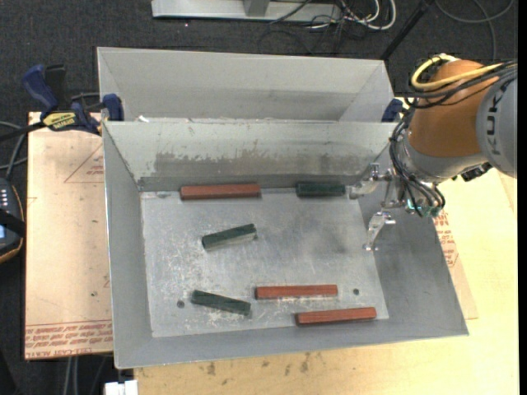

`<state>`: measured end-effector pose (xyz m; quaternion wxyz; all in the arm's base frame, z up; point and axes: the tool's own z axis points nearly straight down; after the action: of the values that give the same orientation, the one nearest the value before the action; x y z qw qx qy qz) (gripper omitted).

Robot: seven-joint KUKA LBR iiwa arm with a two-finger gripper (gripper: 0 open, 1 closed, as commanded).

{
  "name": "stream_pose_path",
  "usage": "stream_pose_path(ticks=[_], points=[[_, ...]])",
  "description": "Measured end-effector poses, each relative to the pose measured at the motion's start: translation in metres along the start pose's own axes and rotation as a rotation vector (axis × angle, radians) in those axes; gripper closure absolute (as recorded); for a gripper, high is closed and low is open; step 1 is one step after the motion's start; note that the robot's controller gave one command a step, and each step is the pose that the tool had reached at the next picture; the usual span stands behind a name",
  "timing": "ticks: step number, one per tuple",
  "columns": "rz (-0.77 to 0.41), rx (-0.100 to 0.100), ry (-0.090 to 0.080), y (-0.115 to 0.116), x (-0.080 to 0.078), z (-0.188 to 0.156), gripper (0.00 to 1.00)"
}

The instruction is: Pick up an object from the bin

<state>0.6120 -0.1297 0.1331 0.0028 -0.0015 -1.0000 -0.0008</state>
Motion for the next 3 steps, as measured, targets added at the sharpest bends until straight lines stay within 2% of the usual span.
stream_pose_path(ticks=[1,2,3], points=[[-0.002,0.001,-0.007,0.0,-0.002,-0.005,0.0],[-0.067,0.003,-0.009,0.031,0.019,0.001,0.0],[-0.06,-0.001,-0.008,0.054,0.055,0.022,0.0]])
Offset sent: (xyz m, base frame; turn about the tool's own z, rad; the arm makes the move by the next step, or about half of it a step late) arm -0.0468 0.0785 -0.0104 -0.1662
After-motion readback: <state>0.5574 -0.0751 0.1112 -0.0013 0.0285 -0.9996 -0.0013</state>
